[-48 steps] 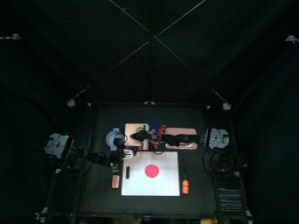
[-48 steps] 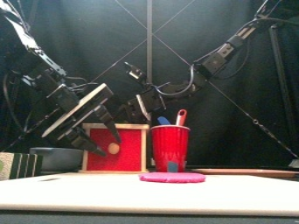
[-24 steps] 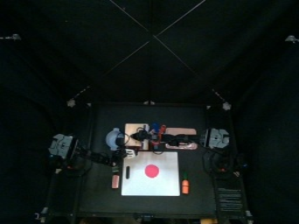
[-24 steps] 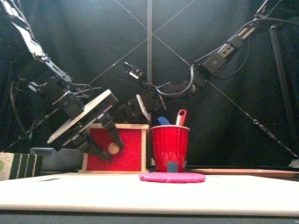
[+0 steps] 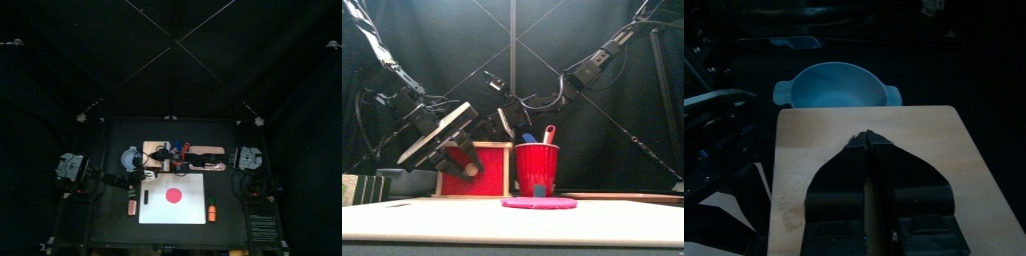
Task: Get the cutter from the drawer then cut the dough then place the extra dough in the bowl
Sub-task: Open the drawer
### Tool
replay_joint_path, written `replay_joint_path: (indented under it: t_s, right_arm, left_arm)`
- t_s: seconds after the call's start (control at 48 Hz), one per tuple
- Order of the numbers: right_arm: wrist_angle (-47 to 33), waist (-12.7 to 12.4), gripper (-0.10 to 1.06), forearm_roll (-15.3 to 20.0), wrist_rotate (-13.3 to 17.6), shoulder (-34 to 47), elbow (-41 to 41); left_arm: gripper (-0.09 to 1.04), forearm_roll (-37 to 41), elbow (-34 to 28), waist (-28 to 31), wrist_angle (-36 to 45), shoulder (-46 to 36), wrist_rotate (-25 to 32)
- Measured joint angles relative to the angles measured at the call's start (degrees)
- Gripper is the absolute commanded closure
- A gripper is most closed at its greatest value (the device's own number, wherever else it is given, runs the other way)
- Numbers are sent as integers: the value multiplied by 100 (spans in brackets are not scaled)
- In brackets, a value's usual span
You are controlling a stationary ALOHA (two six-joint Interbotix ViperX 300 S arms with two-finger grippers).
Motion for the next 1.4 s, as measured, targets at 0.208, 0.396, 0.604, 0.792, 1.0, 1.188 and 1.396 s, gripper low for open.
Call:
replay_joint_path:
  t_s: [0.208,0.396,0.604,0.792,1.0,1.188,1.396]
  right_arm:
    - [9,0,94,0,0,0,-9]
    - [35,-9,94,0,0,0,-9]
    - [79,-18,94,0,0,0,-9]
    - [88,-18,94,9,0,0,-18]
    - [97,-18,94,26,0,0,-26]
    - [114,-18,94,26,0,0,-26]
    - [149,-18,94,26,0,0,-26]
  left_arm:
    - [37,-35,9,-176,0,-18,-9]
    - [37,-123,9,-352,-9,-18,-9]
    - [37,-264,-26,-580,-9,-9,-18]
    - [37,-387,-70,-738,-9,18,-18]
    - [37,-501,-79,-914,-9,18,-18]
    - [37,-606,-79,-1081,-9,26,-9]
    - [37,-686,-105,-1160,-9,26,-9]
